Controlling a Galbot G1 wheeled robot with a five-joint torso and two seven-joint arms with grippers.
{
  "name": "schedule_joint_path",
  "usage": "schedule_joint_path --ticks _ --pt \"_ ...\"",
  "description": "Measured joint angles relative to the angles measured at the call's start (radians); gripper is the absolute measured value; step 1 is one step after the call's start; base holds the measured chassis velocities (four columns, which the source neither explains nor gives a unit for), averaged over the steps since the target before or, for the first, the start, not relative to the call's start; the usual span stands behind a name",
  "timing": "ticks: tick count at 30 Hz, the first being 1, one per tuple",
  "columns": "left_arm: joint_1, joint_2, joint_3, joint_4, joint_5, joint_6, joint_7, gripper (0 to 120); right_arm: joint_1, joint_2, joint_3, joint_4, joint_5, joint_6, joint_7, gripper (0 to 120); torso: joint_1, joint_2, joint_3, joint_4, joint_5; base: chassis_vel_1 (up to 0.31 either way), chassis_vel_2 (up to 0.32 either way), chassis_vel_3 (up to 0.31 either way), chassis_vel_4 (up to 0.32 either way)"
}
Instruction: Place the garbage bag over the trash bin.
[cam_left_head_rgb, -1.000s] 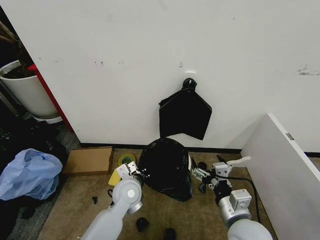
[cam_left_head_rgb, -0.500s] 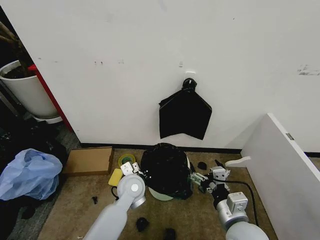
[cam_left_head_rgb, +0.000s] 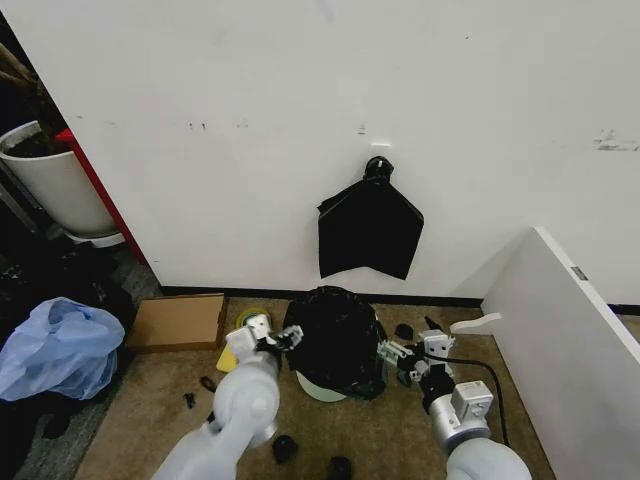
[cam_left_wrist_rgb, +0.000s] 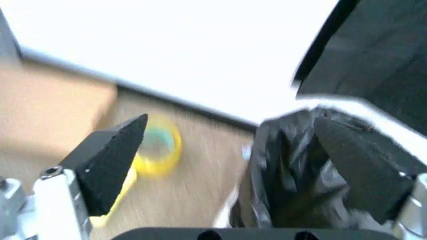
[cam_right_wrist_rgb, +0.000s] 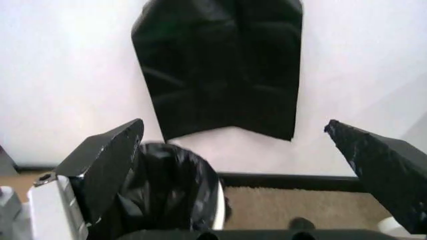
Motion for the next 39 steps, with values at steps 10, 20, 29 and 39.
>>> schedule_joint_path --ticks 10,20,29,39 --pt "0.412 -0.047 -0.104 -0.060 0.672 -0.478 0.294 100 -0.205 0.129 0.173 -0.011 0.001 0.305 -0.221 100 0.000 0.000 0.000 -0.0002 0.0000 0.000 0.000 0.000 0.000" --pt "0.630 -0.115 -0.258 -0.091 0.835 -0.745 0.336 100 -0.297 0.243 0.255 -0.023 -0.146 0.476 -0.268 100 0.000 0.000 0.000 -0.0002 0.0001 0.000 0.000 0.000 0.000" --pt "0.660 -0.131 -0.234 -0.133 0.853 -0.736 0.336 100 -0.331 0.272 0.272 0.004 -0.242 0.498 -0.285 100 0.000 0.000 0.000 -0.0003 0.0000 0.000 0.000 0.000 0.000" --pt "0.655 -0.130 -0.228 -0.136 0.858 -0.733 0.336 100 -0.334 0.272 0.258 0.013 -0.267 0.499 -0.282 100 0.000 0.000 0.000 -0.0003 0.0000 0.000 0.000 0.000 0.000"
